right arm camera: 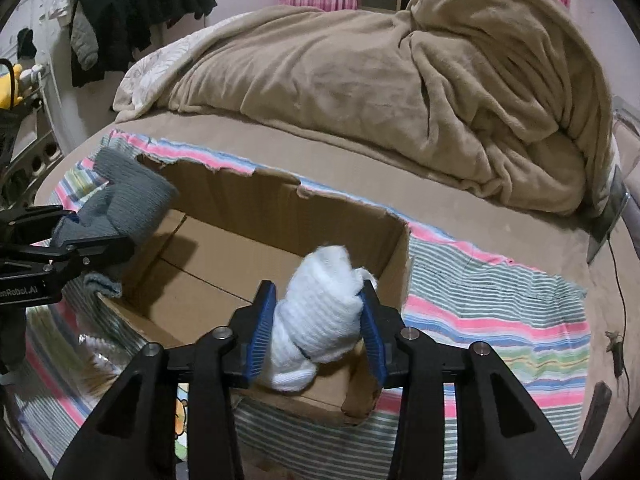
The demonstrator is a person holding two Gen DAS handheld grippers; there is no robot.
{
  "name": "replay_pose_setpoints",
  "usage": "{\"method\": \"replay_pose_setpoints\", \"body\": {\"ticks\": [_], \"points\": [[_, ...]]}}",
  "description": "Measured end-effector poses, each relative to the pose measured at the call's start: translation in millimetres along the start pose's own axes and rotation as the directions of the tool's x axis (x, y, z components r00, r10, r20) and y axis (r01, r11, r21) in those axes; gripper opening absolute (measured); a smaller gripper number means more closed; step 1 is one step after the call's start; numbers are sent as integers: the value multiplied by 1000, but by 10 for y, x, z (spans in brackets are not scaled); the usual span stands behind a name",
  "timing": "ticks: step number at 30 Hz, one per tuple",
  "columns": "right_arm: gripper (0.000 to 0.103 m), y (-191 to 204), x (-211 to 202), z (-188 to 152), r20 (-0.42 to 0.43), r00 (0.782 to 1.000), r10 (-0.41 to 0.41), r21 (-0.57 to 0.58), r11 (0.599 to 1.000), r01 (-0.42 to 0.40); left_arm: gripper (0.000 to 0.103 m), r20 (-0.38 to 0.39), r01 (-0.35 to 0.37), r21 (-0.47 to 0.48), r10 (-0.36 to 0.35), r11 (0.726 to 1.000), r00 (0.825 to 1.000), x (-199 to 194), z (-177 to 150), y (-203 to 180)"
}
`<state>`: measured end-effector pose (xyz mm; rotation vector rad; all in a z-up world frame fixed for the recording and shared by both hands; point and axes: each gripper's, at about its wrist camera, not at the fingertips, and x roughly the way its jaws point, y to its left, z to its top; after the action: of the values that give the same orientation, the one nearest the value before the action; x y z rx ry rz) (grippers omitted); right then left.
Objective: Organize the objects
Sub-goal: 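Carry gloves and socks into the cardboard box and open both tools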
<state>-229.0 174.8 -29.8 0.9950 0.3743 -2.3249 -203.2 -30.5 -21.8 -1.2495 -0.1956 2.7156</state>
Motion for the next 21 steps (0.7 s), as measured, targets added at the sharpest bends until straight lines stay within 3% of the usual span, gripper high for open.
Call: {"method": "replay_pose_setpoints", "body": {"ticks": [3,8,18,20,21], "points": [[47,-28,-39,-11,10,1000,13,17,1000,-13,56,11,-14,0,14,1000,1000,-57,-6,-13],[66,-78,-204,-19,41,999,22,48,999,-24,57,29,-27,-9,27,1000,999,-193,-13,-4],[71,-14,-722,-97,102,995,16,77,997,-24,59,97,-25,-5,26,1000,995,-696,-120,-94],[73,27,-820,-134,111,994,20,82,996,-29,91,113,-24,-4,24,1000,993,-814,-170,-116],[73,55,-875,-159,115,993,23,84,996,-33,93,124,-21,-9,22,1000,992,-864,-196,-117]]}}
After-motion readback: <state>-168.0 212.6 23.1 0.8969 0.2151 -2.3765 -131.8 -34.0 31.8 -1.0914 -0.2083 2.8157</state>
